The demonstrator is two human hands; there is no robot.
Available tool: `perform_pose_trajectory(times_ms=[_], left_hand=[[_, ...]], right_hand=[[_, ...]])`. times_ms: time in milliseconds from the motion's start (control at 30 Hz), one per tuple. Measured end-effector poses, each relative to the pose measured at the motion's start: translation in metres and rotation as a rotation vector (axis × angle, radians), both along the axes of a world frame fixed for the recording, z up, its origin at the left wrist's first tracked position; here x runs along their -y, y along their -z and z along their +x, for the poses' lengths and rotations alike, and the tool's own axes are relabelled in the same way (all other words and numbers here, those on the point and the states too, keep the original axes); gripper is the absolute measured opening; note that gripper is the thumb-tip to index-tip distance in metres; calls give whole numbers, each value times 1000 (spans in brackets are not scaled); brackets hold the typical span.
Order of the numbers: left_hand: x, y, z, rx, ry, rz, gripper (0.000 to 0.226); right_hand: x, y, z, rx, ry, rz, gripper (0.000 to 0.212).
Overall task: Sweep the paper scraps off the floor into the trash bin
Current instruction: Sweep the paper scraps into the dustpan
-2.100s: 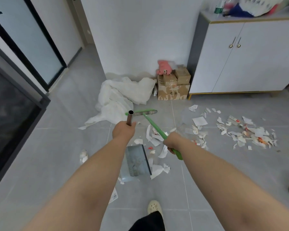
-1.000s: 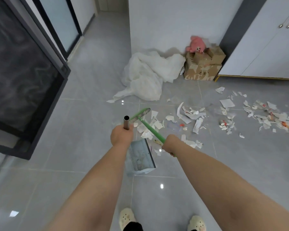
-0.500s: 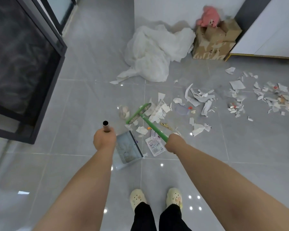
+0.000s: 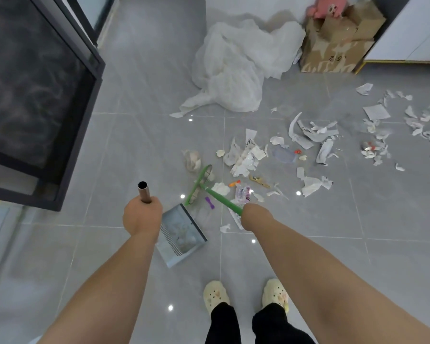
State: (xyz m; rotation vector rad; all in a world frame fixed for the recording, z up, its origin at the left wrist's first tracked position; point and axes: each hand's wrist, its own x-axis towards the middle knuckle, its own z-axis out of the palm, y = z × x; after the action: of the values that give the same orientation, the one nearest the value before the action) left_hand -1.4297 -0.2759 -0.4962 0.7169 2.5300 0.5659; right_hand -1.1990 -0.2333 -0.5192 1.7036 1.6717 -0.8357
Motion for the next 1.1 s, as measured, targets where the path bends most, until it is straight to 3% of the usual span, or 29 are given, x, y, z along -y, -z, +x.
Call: perform_pose_trajectory(times_ms=[200,567,867,1100], left_hand=[[-3,17,3,-36,-31,8,31],[-19,24,34,14,-51,40,30],[-20,15,65,-38,-16,54,31],[-21,14,87,-69,22,59,30]], right_hand=[[10,37,-1,70,-78,8,36],[-35,18,55,306,-317,86,42],[-55,-18,106,279,-434,241,27],[-41,-11,106,290,-599,147,26]])
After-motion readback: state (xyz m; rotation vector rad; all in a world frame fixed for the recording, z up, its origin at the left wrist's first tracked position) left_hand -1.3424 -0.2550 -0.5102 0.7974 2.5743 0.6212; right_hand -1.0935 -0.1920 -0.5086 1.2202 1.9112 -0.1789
